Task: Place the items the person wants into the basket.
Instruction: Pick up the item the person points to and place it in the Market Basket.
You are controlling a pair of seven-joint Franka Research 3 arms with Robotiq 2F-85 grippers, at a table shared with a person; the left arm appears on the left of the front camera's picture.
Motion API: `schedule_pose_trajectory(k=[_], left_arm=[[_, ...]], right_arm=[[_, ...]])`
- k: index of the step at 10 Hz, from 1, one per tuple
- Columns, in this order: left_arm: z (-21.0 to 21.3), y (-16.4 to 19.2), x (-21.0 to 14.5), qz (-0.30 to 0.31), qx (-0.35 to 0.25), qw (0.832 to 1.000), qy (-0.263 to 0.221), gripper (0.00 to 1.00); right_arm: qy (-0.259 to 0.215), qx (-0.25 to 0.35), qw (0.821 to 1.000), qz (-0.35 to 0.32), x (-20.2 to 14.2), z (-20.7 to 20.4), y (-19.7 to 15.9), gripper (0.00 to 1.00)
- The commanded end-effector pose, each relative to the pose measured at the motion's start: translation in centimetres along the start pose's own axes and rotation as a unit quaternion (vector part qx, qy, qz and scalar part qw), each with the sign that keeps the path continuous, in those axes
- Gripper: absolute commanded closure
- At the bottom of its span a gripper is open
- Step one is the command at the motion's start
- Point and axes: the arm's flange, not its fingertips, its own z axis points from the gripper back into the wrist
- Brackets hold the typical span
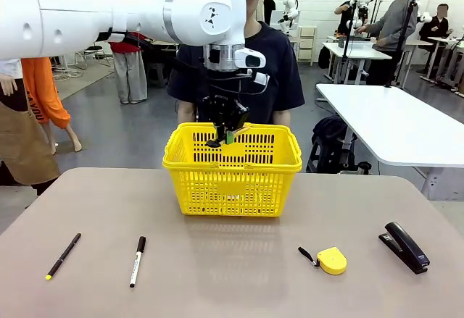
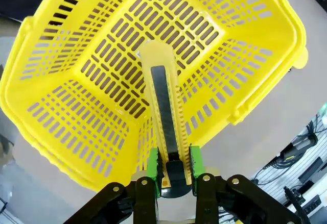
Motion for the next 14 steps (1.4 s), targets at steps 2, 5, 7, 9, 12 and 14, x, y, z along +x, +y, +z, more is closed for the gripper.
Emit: schedule_pose_trajectory(k=[2,5,7,9,12,14], left_arm=[[0.0,0.2,-0.5,0.004,0.0,1.0,0.0,0.71],[-1.6,0.1,0.2,-0.01,0.015,1.0,0.003,0.71],[-3.1,1.3,1.4,-0.067,0.022,0.998,-0.003,0.71],[-3.6,1.6,1.1,-0.141,0.031,0.989,-0.011,0.71],[-5.8,2.9,1.1,-0.19,0.035,0.981,0.0,0.71],[-7.6,3.5,1.5,-0.189,0.013,0.982,0.017,0.71]], right_arm=[[-0.006,0.01,1.0,0.007,0.1,-0.2,-0.1,0.0],[-0.006,0.01,1.0,0.007,0.1,-0.2,-0.1,0.0],[-0.006,0.01,1.0,0.007,0.1,-0.2,-0.1,0.0],[-0.006,0.01,1.0,0.007,0.1,-0.2,-0.1,0.0],[-0.006,0.01,1.0,0.007,0.1,-0.2,-0.1,0.0],[-0.006,0.01,1.0,0.007,0.1,-0.2,-0.1,0.0]])
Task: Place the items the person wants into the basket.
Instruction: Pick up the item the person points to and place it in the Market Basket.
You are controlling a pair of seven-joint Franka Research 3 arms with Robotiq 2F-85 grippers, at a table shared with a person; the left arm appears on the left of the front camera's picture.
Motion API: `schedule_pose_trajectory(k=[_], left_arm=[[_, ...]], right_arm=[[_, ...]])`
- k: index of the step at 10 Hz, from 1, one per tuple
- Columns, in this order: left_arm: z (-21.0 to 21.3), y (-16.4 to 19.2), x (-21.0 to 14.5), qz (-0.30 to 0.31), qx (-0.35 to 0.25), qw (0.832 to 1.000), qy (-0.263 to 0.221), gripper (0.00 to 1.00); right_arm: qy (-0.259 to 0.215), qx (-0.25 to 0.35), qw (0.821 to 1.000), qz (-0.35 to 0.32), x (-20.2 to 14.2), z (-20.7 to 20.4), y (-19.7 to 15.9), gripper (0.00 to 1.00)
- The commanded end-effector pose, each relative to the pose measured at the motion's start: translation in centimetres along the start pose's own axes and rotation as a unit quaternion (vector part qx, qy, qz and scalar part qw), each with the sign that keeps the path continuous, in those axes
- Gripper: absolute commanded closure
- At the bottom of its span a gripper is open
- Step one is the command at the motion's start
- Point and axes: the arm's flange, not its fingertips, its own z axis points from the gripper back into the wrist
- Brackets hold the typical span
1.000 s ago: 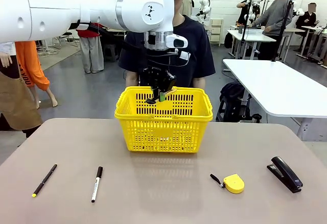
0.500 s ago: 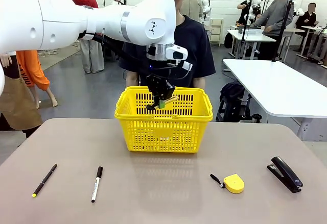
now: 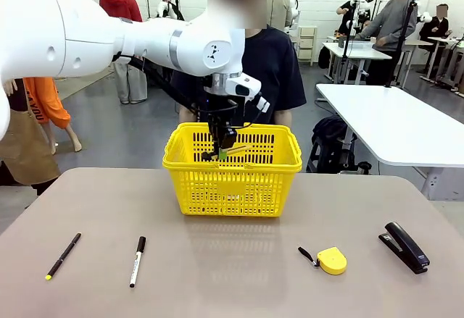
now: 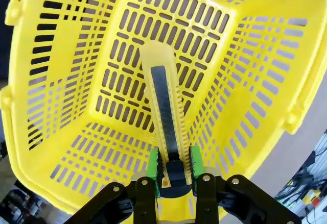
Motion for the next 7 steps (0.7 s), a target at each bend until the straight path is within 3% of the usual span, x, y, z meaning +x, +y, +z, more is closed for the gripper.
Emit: schedule_pose_trajectory(k=[1,4,5,6,7], left_arm=[[-1.44,0.58,0.03,-0.008,-0.018,1.0,0.002,0.71],[-2.34,0.84,0.18,-0.007,-0.022,1.0,0.002,0.71],[-2.43,0.83,0.03,-0.002,-0.012,1.0,0.006,0.11],[-2.42,0.72,0.07,-0.002,-0.01,1.0,0.006,0.11],[-2.36,0.72,0.03,-0.004,-0.008,1.0,0.005,0.0]], right_arm=[[-0.006,0.01,1.0,0.007,0.07,-0.19,-0.06,0.0],[-0.006,0.01,1.0,0.007,0.07,-0.19,-0.06,0.0],[-0.006,0.01,1.0,0.007,0.07,-0.19,-0.06,0.0],[-0.006,0.01,1.0,0.007,0.07,-0.19,-0.06,0.0],[-0.006,0.01,1.0,0.007,0.07,-0.19,-0.06,0.0]])
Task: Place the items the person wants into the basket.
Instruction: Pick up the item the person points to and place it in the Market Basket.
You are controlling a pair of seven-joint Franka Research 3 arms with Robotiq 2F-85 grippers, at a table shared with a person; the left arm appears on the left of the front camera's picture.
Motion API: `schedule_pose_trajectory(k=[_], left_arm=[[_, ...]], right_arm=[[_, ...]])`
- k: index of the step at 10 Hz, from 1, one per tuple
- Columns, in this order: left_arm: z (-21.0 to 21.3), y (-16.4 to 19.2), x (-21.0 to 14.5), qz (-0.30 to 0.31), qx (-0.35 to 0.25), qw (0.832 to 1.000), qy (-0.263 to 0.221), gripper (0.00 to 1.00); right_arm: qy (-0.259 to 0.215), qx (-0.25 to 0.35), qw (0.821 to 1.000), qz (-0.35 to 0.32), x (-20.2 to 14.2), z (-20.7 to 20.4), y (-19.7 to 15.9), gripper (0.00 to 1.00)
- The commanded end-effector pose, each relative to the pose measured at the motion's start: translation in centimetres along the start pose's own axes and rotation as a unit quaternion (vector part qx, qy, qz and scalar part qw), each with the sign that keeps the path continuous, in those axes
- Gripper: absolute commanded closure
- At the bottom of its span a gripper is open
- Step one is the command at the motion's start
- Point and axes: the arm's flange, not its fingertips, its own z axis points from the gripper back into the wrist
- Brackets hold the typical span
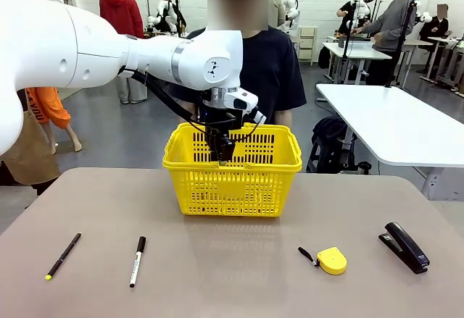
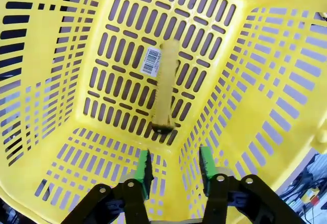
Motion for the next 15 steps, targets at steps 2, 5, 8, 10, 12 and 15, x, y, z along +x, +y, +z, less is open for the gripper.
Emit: schedule_pose_trajectory(k=[2,5,8,10,12,15], left_arm=[[0.5,0.1,-0.3,-0.004,0.009,1.0,-0.007,0.0],[1.1,0.0,-0.4,0.008,0.009,1.0,-0.01,0.0],[8.3,-2.6,-5.4,0.083,0.014,0.996,-0.019,0.04],[13.5,-5.9,-15.4,0.091,0.034,0.993,-0.072,0.04],[13.7,-9.2,-25.2,0.108,0.033,0.988,-0.102,0.04],[10.3,-9.8,-33.4,0.166,0.026,0.974,-0.154,0.04]], right_arm=[[-0.006,0.01,1.0,0.007,0.1,-0.2,-0.1,0.0],[-0.006,0.01,1.0,0.007,0.1,-0.2,-0.1,0.0],[-0.006,0.01,1.0,0.007,0.1,-0.2,-0.1,0.0],[-0.006,0.01,1.0,0.007,0.1,-0.2,-0.1,0.0],[-0.006,0.01,1.0,0.007,0.1,-0.2,-0.1,0.0],[-0.006,0.01,1.0,0.007,0.1,-0.2,-0.1,0.0]])
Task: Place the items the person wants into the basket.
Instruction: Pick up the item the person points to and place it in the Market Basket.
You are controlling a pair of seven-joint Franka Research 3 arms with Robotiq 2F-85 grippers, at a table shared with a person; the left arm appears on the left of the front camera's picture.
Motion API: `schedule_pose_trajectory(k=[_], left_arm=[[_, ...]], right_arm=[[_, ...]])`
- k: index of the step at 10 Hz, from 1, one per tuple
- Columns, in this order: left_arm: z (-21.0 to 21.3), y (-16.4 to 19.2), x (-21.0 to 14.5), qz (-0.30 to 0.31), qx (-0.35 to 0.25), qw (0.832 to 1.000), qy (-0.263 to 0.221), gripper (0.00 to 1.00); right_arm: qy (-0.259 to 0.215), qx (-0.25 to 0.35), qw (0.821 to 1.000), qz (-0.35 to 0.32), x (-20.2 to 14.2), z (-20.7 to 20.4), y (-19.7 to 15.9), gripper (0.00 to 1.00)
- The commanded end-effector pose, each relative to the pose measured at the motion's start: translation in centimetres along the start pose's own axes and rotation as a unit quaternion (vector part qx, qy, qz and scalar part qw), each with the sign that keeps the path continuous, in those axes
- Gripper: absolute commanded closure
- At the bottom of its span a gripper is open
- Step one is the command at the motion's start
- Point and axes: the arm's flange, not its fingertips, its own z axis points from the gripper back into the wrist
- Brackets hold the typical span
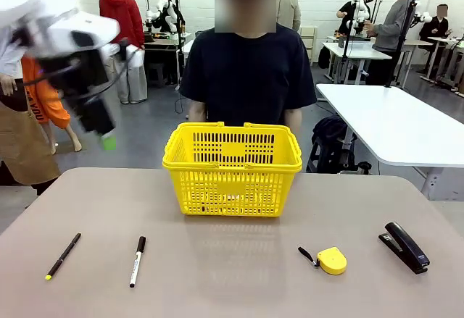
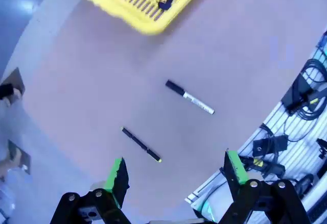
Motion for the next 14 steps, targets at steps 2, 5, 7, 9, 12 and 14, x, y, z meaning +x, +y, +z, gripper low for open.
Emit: schedule_pose_trajectory(k=[2,5,7,9,12,14], left_arm=[[-2.5,-0.1,-1.9,0.072,0.013,0.997,-0.017,0.04],[-2.4,0.6,-4.0,0.042,0.003,0.999,-0.016,0.04],[-2.4,0.6,-4.0,0.042,0.003,0.999,-0.016,0.04],[-2.6,0.5,-3.5,0.053,0.005,0.998,-0.02,0.04],[6.3,5.8,-14.2,-0.167,-0.145,0.965,-0.144,0.04],[10.2,10.0,-20.3,-0.23,-0.159,0.932,-0.23,0.04]], right_arm=[[-0.006,0.01,1.0,0.007,0.1,-0.2,0.0,0.0],[-0.006,0.01,1.0,0.007,0.1,-0.2,0.0,0.0],[-0.006,0.01,1.0,0.007,0.1,-0.2,0.0,0.0],[-0.006,0.01,1.0,0.007,0.1,-0.2,0.0,0.0],[-0.006,0.01,1.0,0.007,0.1,-0.2,0.0,0.0],[-0.006,0.01,1.0,0.007,0.1,-0.2,0.0,0.0]])
